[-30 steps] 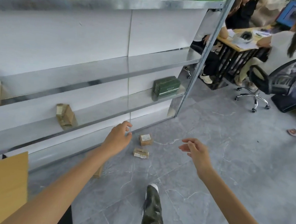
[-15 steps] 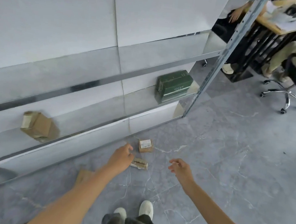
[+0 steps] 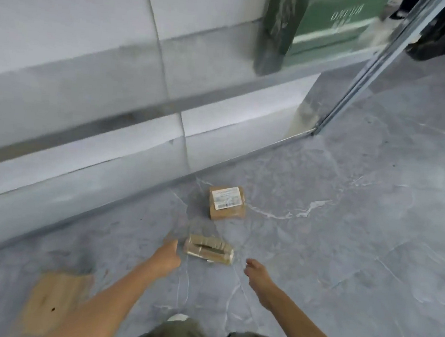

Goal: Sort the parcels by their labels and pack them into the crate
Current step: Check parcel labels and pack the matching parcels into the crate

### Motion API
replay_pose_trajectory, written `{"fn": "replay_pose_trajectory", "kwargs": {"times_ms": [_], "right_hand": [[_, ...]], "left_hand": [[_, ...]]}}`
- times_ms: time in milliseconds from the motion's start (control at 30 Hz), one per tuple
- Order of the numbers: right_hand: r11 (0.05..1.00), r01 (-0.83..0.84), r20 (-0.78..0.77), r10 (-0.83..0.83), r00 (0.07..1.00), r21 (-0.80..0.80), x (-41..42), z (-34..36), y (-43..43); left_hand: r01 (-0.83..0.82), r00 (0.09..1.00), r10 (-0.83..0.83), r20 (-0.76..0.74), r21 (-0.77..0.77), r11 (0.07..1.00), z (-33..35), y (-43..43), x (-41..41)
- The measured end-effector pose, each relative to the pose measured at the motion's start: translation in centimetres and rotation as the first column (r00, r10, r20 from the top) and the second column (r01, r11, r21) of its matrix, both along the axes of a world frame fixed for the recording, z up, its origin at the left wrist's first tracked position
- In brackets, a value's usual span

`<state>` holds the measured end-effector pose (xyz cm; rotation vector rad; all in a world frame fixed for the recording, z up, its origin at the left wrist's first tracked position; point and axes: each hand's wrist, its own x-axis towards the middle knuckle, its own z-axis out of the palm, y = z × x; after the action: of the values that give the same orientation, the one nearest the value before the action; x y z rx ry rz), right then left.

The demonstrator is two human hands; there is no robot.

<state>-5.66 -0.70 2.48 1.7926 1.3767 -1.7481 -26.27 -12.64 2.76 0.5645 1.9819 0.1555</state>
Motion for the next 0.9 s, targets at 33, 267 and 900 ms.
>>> {"fn": "replay_pose_trajectory", "kwargs": {"times_ms": [33, 267, 900], "right_hand": [[0.999, -0.018, -0.021, 0.017, 1.000, -0.032, -0.4, -2.8, 0.2], [0.977, 0.012, -0.205, -0.056, 0.977, -0.211, -1.7, -8.6, 1.5], [0.921, 0.371, -0.763, -0.152, 0.628, 0.121, -0.4, 62.0, 6.3]], "left_hand": [[0.013, 1.000, -0.012, 0.019, -0.016, 1.000, -2.9, 0.3, -0.1], [-0.086, 0.976, 0.078, 0.205, 0.033, 0.996, -9.9, 2.0, -0.3], [-0.309, 0.942, 0.295, 0.162, 0.763, 0.568, 65.3, 3.6, 0.2]]}}
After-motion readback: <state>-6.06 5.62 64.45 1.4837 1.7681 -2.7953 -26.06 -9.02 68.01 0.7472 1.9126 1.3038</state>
